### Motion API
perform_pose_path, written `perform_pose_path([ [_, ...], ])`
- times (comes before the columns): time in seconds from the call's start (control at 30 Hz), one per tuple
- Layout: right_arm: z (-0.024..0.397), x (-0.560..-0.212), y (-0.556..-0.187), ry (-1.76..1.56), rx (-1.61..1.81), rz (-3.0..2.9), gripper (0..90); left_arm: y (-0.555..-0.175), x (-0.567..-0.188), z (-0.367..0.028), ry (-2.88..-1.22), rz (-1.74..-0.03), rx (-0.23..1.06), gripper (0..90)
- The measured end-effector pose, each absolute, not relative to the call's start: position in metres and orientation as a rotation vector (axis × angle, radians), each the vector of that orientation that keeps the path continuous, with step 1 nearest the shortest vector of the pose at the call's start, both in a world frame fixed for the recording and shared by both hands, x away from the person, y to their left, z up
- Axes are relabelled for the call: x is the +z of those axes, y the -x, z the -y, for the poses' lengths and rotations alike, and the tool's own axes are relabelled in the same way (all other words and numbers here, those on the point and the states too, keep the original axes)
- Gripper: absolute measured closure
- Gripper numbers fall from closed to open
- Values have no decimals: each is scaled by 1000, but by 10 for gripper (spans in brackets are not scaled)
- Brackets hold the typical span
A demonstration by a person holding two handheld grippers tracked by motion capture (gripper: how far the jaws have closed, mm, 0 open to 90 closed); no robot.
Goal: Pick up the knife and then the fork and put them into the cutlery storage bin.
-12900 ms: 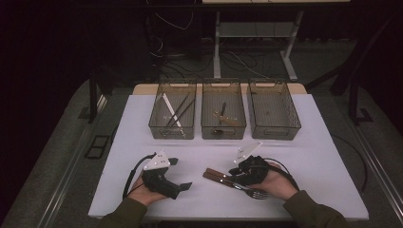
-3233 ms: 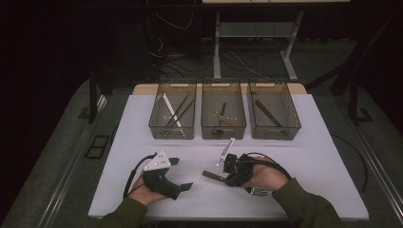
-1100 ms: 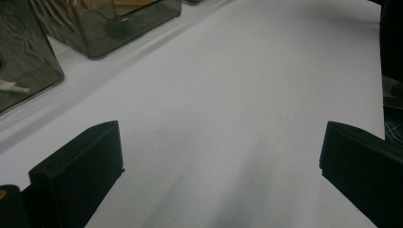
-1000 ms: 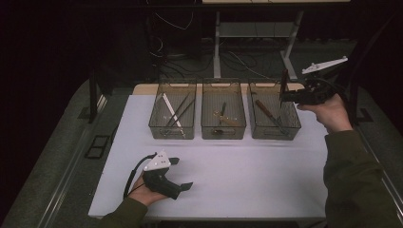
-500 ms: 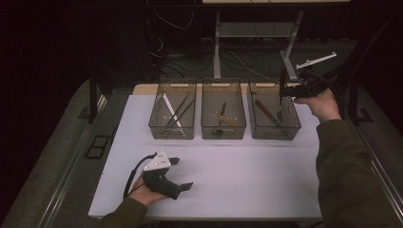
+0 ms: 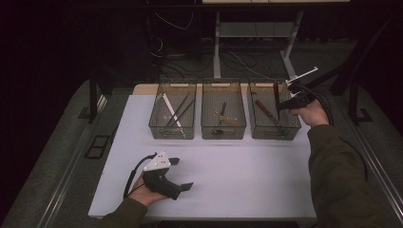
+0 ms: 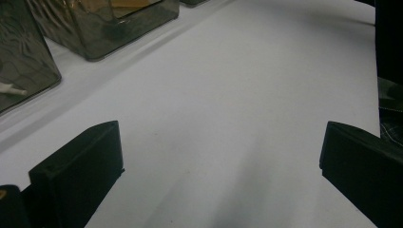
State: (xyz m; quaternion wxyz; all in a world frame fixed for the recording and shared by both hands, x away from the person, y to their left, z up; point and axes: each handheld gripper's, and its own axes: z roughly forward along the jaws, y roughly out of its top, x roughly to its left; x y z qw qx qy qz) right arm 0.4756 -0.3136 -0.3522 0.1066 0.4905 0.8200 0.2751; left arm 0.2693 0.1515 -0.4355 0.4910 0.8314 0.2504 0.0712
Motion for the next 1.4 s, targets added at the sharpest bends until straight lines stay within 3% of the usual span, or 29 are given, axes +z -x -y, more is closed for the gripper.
perform_pose_path([
  [0.63,279,-399,-506,-1509,692,-2429,753,-269,-435,-152,-2016,-605,171,0],
  [0.97,281,-382,-494,-1447,910,-2367,472,-272,-435,-152,-2017,-605,177,0],
  [1.4,294,-367,-466,-1415,1114,-2253,275,-276,-434,-163,-2007,-627,191,0],
])
